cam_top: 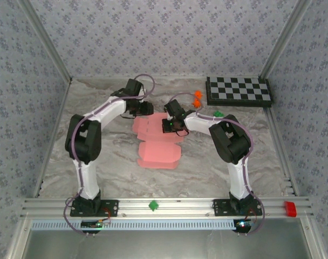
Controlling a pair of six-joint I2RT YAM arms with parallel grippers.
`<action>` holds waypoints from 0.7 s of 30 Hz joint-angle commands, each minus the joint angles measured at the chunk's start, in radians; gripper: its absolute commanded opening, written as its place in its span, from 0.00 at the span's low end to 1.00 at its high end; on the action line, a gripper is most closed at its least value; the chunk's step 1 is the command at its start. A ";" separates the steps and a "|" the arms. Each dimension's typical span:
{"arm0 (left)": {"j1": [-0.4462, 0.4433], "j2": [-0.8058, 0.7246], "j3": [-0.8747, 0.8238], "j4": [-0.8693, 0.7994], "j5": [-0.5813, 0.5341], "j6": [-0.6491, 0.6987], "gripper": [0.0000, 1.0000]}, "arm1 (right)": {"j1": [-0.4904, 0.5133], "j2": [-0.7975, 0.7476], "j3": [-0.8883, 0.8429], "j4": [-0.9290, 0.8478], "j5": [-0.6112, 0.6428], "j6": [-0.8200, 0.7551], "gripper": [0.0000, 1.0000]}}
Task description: Fold the paper box
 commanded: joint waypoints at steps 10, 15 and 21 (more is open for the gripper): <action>0.002 -0.394 -0.399 0.034 -0.118 -0.121 0.48 | 0.000 -0.091 -0.021 -0.089 -0.013 0.004 0.07; -0.008 -0.453 -0.515 0.068 -0.090 -0.171 0.48 | 0.010 -0.123 -0.045 -0.097 -0.013 0.002 0.07; -0.010 -0.445 -0.582 0.147 -0.020 -0.207 0.48 | 0.029 -0.141 -0.099 -0.092 -0.028 0.006 0.07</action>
